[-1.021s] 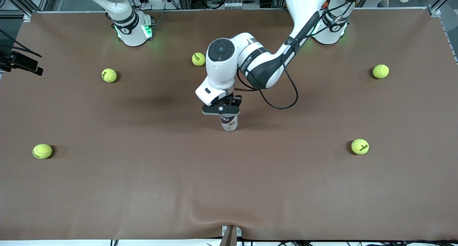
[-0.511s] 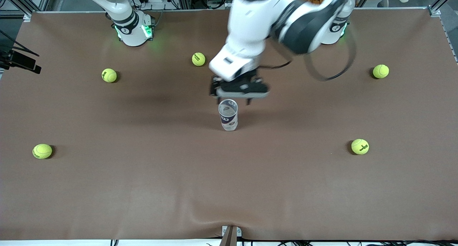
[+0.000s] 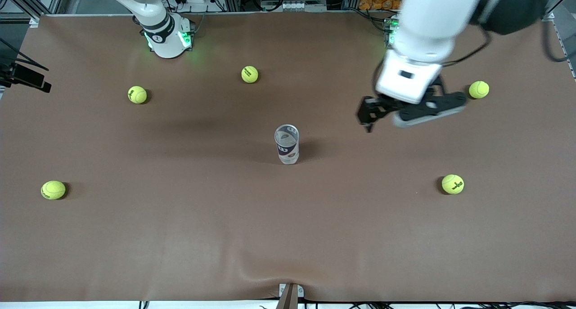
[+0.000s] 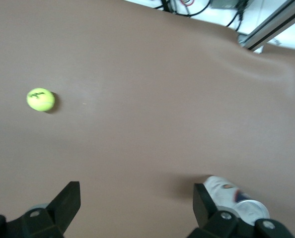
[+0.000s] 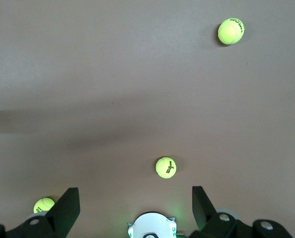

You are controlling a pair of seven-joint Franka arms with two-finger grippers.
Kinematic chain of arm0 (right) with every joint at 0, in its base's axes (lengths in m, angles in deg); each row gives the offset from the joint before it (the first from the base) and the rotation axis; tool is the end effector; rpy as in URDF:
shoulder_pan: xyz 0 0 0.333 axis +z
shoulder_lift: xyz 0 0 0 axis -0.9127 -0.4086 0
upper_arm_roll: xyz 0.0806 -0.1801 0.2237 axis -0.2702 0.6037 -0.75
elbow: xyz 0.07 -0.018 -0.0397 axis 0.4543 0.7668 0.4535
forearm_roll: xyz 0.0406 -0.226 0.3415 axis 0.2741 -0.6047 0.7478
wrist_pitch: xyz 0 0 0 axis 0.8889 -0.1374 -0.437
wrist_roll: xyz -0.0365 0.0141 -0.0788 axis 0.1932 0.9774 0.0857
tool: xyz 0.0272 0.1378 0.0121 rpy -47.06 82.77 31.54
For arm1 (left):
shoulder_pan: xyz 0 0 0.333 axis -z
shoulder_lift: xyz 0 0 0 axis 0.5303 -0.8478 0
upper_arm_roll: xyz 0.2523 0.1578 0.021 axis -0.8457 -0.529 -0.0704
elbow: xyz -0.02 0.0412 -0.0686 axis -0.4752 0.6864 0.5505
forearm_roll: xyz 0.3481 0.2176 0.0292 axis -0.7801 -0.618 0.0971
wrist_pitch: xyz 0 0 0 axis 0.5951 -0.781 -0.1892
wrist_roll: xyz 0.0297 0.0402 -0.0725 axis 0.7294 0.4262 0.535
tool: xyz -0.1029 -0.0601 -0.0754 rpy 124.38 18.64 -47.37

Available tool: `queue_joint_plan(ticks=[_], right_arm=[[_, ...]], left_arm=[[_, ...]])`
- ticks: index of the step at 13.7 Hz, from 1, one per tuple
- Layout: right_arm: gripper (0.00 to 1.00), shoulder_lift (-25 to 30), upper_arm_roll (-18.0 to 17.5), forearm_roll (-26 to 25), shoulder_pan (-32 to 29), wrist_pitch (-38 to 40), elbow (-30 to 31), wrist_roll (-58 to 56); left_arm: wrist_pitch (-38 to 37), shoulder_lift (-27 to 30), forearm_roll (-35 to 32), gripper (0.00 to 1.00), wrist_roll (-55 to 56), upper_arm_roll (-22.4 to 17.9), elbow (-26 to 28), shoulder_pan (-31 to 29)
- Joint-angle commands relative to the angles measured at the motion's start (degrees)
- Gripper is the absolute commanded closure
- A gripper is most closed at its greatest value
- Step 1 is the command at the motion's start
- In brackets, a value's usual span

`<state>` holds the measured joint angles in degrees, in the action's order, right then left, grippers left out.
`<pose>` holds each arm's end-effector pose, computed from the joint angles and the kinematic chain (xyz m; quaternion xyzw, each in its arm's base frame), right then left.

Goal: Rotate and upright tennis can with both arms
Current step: 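Open the left gripper and raise it away from the can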

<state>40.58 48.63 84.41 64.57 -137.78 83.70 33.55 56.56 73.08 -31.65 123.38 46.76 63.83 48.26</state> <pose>0.5428 -0.0625 0.5962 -0.9941 0.0770 0.0759 0.0036 0.5842 -0.2882 0.5752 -0.9897 -0.1165 -0.0830 0.0056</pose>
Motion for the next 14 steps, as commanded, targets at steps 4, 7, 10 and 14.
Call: queue_joint_plan(ticks=[4,7,10,14], right_arm=[[0.0,-0.58,-0.69,0.1,-0.7,-0.21,-1.26,0.5],[0.0,-0.58,-0.69,0.18,-0.7,-0.3,-1.52,0.85],[0.0,-0.58,-0.69,0.18,-0.7,-0.39,-1.52,0.94],[0.0,-0.58,-0.69,0.18,-0.7,-0.39,-1.52,0.94]], left_arm=[[-2.26,7.43,3.47,0.0,-18.93,0.63,9.54,-13.66],[-2.0,9.54,6.92,0.0,-24.45,0.63,13.84,-19.3],[-2.08,10.95,6.92,0.0,-26.94,0.54,15.18,-20.63],[-2.44,11.83,6.83,0.0,-29.83,0.1,15.09,-20.63]])
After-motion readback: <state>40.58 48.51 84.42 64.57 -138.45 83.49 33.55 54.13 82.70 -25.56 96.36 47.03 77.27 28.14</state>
